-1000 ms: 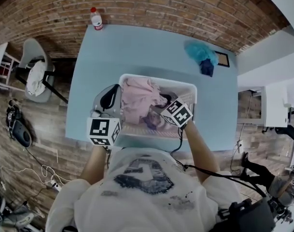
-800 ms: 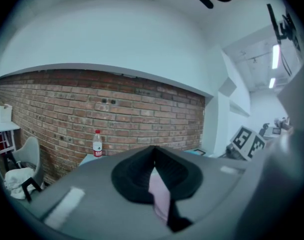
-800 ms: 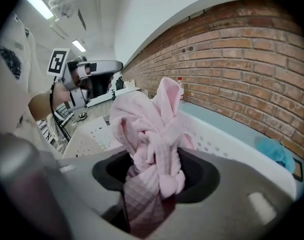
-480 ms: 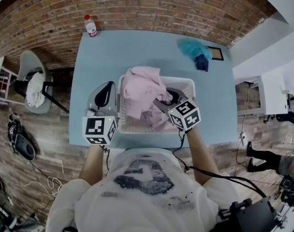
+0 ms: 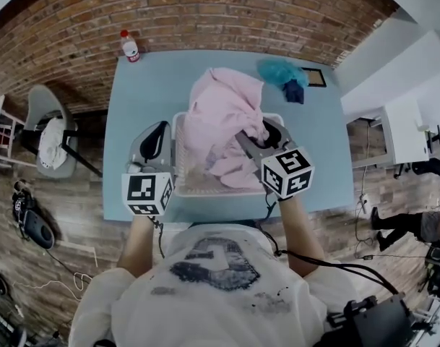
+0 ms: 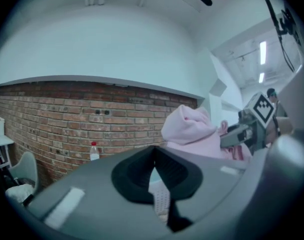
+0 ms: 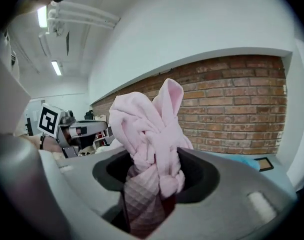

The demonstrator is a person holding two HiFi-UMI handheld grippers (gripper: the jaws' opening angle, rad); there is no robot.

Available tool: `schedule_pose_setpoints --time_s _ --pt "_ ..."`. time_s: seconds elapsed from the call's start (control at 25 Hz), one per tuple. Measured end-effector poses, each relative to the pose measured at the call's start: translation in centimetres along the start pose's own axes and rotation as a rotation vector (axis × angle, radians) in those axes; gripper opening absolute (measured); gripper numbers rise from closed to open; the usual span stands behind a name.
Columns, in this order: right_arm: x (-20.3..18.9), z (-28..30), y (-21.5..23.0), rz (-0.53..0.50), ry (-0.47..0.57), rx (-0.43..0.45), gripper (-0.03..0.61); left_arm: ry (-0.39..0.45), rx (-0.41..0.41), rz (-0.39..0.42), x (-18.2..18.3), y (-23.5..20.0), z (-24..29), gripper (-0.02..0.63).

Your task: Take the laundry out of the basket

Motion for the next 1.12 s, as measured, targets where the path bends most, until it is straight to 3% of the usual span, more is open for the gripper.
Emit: schedule_pose_setpoints --time_s 0.28,0.48,1.12 --pt "5.3 -4.5 2.5 -0.036 0.111 -0.032 0.236 0.026 0.019 0.027 2.0 3.3 0.5 -0.009" --pt "7.2 -8.5 5.5 -0.07 0.157 -0.03 0.237 0.048 0.018 0.034 3.4 8.5 2.1 -0.009" --pt "3.9 -22.8 19.5 -0.063 0.179 -0.136 0.236 0.057 -0.068 0.032 3.1 27.0 8.6 -0.008"
Point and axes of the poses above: the fingertips, and each gripper's own axes: z forward along the fingers, y to its right, x out of its top, the point moved 2 cm from there along -z, backward along the fingers, and after that the axes turned 5 degrees about y, right-handed, at the moved point
